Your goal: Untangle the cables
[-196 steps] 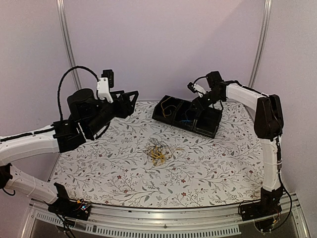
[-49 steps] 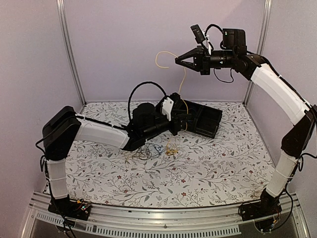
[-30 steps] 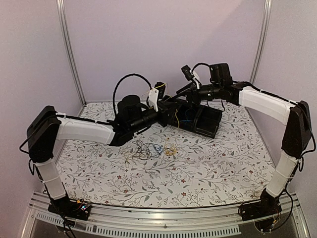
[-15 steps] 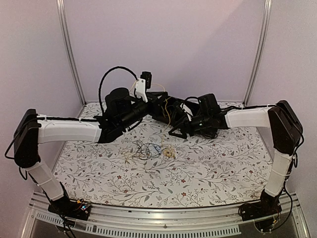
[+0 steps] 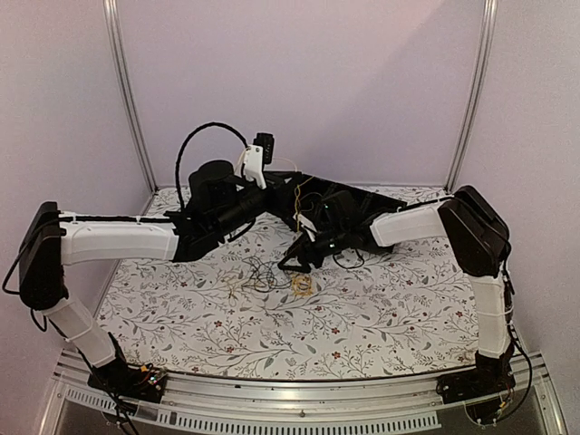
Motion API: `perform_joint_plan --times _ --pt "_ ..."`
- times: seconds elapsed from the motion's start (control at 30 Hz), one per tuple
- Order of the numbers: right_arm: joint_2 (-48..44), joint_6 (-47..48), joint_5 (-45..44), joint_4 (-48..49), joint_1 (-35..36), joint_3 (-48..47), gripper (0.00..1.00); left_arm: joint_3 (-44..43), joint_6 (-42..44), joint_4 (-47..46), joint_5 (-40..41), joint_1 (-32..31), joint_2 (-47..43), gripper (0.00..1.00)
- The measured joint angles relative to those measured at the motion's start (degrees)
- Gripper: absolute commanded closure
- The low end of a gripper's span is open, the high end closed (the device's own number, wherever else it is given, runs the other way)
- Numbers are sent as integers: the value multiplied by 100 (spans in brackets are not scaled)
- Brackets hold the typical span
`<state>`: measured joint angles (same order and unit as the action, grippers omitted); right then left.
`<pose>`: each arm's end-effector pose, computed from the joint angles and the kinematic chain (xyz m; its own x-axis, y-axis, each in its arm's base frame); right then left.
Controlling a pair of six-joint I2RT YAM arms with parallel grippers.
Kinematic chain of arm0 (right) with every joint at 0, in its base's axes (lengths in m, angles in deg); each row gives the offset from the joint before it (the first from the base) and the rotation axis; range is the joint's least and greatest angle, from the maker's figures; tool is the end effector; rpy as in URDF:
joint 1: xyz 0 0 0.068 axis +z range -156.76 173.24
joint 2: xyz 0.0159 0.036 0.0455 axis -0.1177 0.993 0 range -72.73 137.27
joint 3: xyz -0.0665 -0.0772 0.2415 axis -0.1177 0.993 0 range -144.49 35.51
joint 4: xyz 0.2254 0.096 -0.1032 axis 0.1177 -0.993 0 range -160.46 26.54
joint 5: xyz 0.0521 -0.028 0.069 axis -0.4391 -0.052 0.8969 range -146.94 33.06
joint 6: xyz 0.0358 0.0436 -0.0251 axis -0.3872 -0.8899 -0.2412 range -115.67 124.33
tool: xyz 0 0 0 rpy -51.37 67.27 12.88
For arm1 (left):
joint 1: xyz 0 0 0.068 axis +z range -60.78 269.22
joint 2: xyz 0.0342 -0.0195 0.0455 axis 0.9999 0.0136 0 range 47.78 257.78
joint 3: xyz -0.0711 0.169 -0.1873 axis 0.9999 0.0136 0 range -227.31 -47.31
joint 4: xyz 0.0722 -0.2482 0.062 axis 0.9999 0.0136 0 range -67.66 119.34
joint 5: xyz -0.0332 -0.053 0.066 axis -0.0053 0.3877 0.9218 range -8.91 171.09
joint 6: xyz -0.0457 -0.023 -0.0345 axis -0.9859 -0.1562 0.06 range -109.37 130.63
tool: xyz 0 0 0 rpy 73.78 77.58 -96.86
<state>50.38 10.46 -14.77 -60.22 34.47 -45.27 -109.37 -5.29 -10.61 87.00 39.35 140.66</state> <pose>0.3309 0.3315 0.1332 -0.3774 -0.4360 -0.8170 -0.9260 0.1683 0.3380 0.2603 -0.3012 0.2941 -0.1672 -0.2248 -0.9600 0.6742 0.6843 -0.2777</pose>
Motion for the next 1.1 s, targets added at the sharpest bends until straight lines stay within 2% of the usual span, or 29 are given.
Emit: perform_joint_plan --times 0.03,0.13,0.17,0.27,0.5,0.53,0.6,0.67,0.73,0.83,0.97,1.1 --pt "122 -42 37 33 22 -72 54 -11 0 81 -2 0 -59 100" --pt "542 -361 175 109 79 -254 85 -166 11 302 -7 -11 -238 100" --pt "638 -433 199 116 83 -280 92 -271 37 391 -2 -39 -306 100" --pt "922 -774 339 155 98 -306 96 -664 238 691 85 -133 -525 100" --pt "925 -1283 933 863 74 -468 93 -2050 1353 2684 444 -802 -673 100" --pt "885 -1333 1001 970 74 -485 87 -2267 1534 2929 516 -896 -673 100" --pt "815 -1403 1038 1102 81 -520 67 -2697 1954 3257 647 -1097 -673 100" --pt "874 -1482 868 1025 87 -516 60 -3303 2382 3121 693 -1346 -662 100" --pt "1097 -1497 691 807 94 -501 59 -4094 2817 2632 691 -1635 -699 100" --pt "1331 -1491 723 697 85 -535 57 -4719 3246 2055 704 -1851 -968 100" --pt "1322 -1467 737 649 74 -529 57 -4937 3639 1545 896 -1851 -1360 100" --pt "1224 -1333 772 621 74 -409 56 -4669 3823 1294 1095 -1851 -1486 100"
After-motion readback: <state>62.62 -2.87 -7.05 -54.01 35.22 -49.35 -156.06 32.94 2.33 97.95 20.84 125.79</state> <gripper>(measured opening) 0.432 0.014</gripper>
